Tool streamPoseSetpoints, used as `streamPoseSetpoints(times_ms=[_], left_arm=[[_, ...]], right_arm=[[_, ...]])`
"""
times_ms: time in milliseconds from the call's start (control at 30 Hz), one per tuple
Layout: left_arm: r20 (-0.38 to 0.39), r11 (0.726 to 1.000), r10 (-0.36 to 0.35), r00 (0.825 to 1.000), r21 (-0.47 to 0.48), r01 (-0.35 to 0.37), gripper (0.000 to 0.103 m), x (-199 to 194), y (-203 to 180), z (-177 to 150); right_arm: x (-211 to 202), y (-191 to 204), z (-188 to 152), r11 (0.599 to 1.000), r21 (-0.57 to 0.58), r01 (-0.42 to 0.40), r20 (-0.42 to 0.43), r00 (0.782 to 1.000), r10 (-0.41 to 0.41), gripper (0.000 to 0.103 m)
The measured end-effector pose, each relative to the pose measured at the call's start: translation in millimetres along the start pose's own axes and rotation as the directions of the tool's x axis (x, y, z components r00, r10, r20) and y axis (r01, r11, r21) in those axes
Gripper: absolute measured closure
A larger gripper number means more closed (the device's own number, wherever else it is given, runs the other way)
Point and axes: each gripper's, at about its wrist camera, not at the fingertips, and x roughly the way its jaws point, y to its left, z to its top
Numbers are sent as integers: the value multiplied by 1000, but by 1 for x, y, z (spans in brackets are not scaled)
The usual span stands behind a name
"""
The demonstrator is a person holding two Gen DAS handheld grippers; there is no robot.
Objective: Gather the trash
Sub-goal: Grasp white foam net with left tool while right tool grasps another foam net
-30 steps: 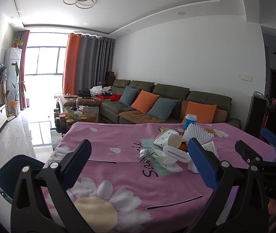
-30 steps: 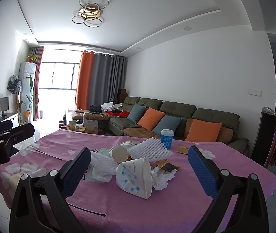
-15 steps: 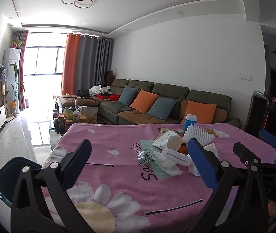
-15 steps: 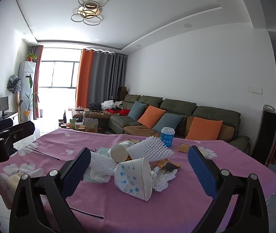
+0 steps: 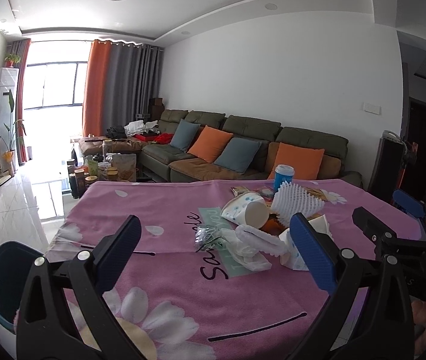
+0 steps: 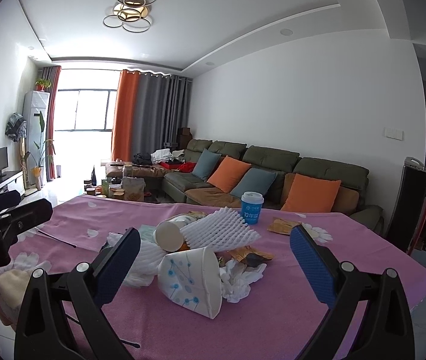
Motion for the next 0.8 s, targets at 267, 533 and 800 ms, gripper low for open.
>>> streamPoseSetpoints(times_ms=[267, 533, 800], left_arm=[[-135, 991, -124, 983, -61, 116, 6, 53, -16, -4], [-270, 971, -191, 944, -191, 142, 6, 116, -19, -16], [-316, 950, -230, 920, -276, 143, 7, 153, -17, -27]], right_arm=[[24, -24, 8, 998, -28, 56, -13, 998, -56, 7], [57, -39, 11, 997, -65, 46, -58, 997, -49, 7], [97, -43, 16, 996, -88, -9, -126, 992, -2, 7]])
